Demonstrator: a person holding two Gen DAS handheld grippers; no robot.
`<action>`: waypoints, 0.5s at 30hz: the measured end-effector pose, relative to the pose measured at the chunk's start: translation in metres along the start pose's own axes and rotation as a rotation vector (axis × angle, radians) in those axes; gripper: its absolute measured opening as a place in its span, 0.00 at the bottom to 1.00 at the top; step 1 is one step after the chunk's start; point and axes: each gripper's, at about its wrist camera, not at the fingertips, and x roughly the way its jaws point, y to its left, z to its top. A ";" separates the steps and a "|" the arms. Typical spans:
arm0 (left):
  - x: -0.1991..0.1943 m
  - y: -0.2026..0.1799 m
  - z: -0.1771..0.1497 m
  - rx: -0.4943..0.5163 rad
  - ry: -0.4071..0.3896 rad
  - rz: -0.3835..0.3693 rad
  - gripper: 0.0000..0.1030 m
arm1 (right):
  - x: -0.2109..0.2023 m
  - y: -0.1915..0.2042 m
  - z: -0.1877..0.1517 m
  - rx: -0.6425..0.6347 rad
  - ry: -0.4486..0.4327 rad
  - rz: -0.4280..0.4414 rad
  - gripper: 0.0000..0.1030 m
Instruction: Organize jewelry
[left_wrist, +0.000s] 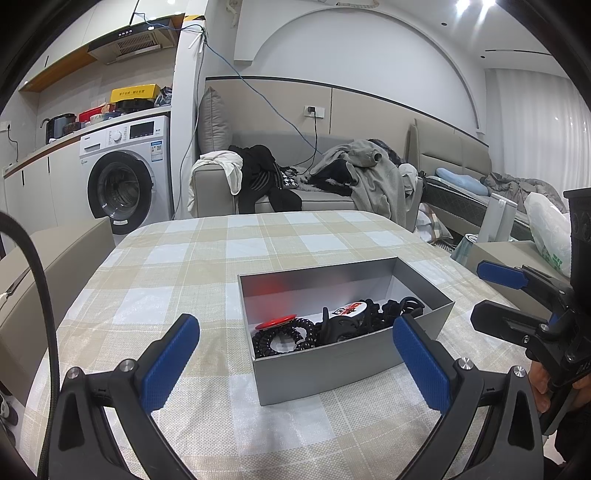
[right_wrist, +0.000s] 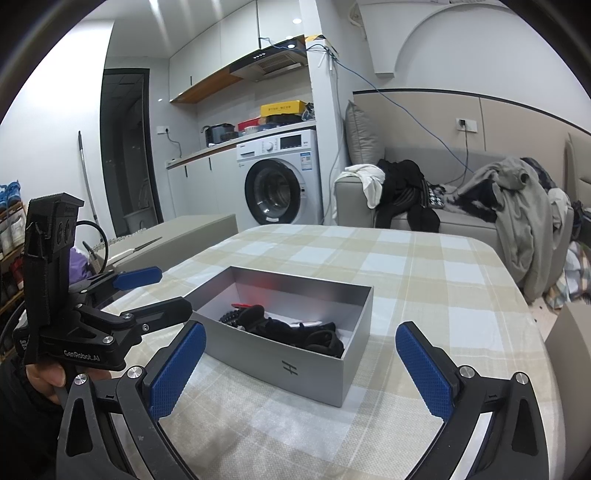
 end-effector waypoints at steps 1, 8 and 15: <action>0.000 0.000 0.000 0.001 0.000 0.000 0.99 | 0.000 0.000 0.000 0.000 0.000 0.000 1.00; 0.000 0.000 0.000 0.001 0.001 0.000 0.99 | 0.000 0.000 0.000 -0.001 0.000 0.000 1.00; 0.000 0.000 0.000 0.001 0.001 0.001 0.99 | 0.000 0.000 0.000 -0.001 0.001 -0.001 1.00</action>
